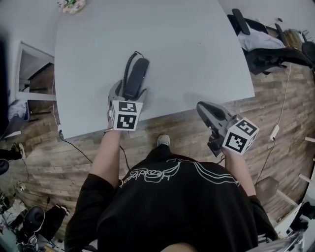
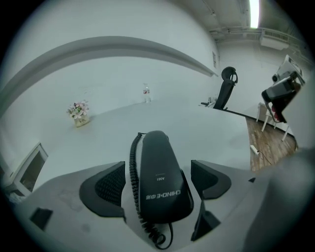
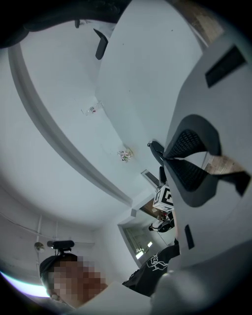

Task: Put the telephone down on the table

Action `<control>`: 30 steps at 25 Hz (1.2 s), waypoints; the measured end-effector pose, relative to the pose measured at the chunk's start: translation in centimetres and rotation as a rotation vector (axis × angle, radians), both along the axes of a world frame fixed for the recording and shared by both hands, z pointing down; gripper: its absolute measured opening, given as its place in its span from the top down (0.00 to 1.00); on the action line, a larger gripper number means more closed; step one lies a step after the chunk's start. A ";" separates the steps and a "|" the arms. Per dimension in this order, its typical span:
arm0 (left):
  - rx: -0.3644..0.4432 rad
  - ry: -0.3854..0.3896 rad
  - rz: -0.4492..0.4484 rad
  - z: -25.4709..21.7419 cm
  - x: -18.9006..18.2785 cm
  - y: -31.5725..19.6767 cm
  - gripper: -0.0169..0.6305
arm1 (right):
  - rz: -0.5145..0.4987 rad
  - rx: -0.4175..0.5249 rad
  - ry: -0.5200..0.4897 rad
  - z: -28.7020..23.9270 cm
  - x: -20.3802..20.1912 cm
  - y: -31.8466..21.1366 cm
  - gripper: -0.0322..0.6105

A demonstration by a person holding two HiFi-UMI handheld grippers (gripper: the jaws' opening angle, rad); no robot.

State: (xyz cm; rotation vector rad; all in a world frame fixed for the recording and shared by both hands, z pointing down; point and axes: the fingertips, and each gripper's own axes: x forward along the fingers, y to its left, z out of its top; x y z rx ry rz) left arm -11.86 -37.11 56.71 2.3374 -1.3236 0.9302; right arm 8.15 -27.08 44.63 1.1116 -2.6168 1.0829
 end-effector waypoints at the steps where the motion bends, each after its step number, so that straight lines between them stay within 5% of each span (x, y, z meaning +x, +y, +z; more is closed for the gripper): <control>1: 0.013 0.029 -0.013 -1.0 -0.4 0.2 0.37 | -0.009 0.008 0.011 -0.3 -0.2 0.3 0.89; 8: 0.033 0.390 -0.056 -10.2 -0.6 6.8 0.37 | -0.089 0.073 0.039 -2.6 -0.7 4.4 0.89; 12: 0.064 0.513 -0.033 -14.7 0.2 12.5 0.38 | -0.147 0.111 0.026 -4.1 -2.0 7.2 0.89; 15: 0.083 0.582 0.007 -16.9 1.9 17.9 0.45 | -0.188 0.144 0.002 -5.4 -2.8 10.7 0.89; 20: 0.141 0.706 0.062 -20.3 4.8 26.3 0.94 | -0.246 0.196 -0.018 -7.0 -3.3 16.7 0.89; 30: 0.085 0.762 0.194 -21.7 11.0 39.6 0.96 | -0.332 0.273 -0.067 -9.7 -3.1 29.2 0.89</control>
